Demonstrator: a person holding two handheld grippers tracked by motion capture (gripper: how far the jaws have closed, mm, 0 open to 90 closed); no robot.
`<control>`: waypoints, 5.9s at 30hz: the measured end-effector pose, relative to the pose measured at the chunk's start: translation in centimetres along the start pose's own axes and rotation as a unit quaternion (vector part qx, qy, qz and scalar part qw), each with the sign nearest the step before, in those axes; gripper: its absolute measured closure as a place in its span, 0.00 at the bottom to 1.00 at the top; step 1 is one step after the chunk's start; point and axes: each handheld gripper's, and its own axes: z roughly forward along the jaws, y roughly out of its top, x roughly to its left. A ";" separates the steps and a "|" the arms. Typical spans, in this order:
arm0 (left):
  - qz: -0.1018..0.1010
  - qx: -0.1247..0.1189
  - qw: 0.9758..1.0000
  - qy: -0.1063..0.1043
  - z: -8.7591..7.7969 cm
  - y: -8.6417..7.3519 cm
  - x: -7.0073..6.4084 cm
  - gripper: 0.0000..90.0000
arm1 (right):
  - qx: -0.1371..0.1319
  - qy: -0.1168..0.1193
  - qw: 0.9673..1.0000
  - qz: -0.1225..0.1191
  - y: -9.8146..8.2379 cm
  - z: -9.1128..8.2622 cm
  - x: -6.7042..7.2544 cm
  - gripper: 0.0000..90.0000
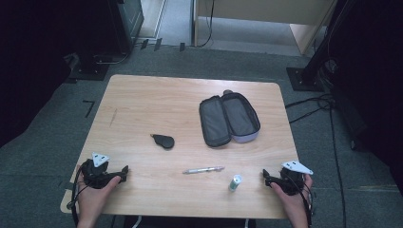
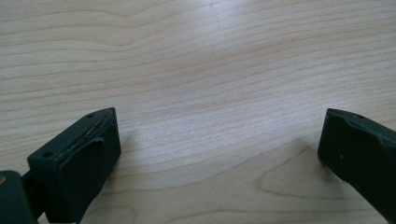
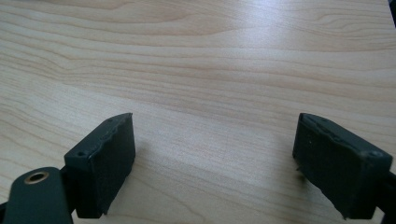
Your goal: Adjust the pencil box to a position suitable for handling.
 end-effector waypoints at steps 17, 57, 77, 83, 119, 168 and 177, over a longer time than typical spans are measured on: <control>0.010 -0.040 0.999 -0.008 -0.8 2.2 -1.1 0.07 | -0.052 0.008 0.999 0.000 4.2 -1.6 1.4 0.46; 0.035 -0.043 0.998 -0.043 0.9 6.3 -4.6 0.07 | -0.042 0.144 0.980 -0.128 12.6 5.4 5.6 0.62; 0.044 -0.031 0.997 -0.057 1.5 5.9 -5.3 0.08 | 0.016 0.101 0.969 -0.227 12.9 8.4 7.0 0.97; 0.044 -0.029 0.997 -0.057 1.5 5.9 -5.3 0.08 | 0.017 0.141 0.974 -0.176 13.3 8.9 7.5 0.99; 0.043 -0.027 0.997 -0.051 1.7 5.1 -5.1 0.08 | -0.001 0.005 0.996 0.093 12.7 8.6 1.0 0.98; 0.037 -0.048 0.995 -0.084 1.9 8.1 -8.8 0.08 | -0.028 0.198 0.979 -0.028 14.1 8.5 7.7 0.29; 0.049 -0.049 0.993 -0.091 2.0 8.5 -9.7 0.14 | -0.021 0.168 0.985 -0.026 13.7 8.6 6.6 0.64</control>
